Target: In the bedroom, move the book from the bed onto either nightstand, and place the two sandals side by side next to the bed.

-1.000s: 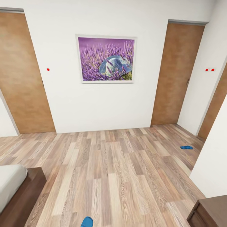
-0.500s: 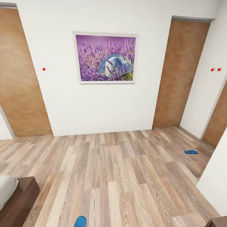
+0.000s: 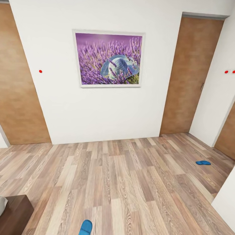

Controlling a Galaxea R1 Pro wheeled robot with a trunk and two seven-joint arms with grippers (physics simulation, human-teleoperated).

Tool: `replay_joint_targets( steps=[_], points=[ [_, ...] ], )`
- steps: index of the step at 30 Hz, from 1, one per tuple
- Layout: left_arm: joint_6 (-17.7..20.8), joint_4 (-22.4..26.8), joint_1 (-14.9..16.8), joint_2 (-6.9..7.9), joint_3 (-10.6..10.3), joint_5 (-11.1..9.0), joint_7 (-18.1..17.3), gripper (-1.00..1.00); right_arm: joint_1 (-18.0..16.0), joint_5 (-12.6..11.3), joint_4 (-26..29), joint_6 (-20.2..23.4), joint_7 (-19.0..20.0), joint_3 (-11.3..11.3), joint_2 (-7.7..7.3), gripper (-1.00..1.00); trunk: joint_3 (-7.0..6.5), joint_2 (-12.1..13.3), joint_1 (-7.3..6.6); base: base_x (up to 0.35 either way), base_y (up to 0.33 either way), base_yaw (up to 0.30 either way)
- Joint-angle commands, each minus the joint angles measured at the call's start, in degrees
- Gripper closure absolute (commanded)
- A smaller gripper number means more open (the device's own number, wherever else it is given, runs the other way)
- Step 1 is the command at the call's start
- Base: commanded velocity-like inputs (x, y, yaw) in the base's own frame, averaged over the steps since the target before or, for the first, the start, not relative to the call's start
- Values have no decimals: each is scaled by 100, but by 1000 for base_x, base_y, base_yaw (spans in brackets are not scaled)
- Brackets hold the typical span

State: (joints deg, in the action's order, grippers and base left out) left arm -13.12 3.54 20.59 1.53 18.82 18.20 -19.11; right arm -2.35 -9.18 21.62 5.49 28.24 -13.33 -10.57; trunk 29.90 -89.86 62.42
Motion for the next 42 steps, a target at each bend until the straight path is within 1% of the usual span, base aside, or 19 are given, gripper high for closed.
replay_joint_targets(
  steps=[1,3,8,42],
  points=[
    [-23,1,3,2,44,-34,-30,100,-2,-57,7,58,32,-29,2,-100,6,-3,3,332,0,0],
    [-23,4,3,-1,43,-107,-36,100,-2,-57,8,58,32,-29,2,-100,6,-3,3,332,0,0],
    [-24,6,4,4,43,-161,-40,100,-2,-58,9,58,32,-29,2,-100,6,-3,3,332,0,0],
    [-24,6,2,6,42,-175,-40,100,-2,-58,10,58,57,-29,2,-100,6,-3,3,332,0,0]
  ],
)
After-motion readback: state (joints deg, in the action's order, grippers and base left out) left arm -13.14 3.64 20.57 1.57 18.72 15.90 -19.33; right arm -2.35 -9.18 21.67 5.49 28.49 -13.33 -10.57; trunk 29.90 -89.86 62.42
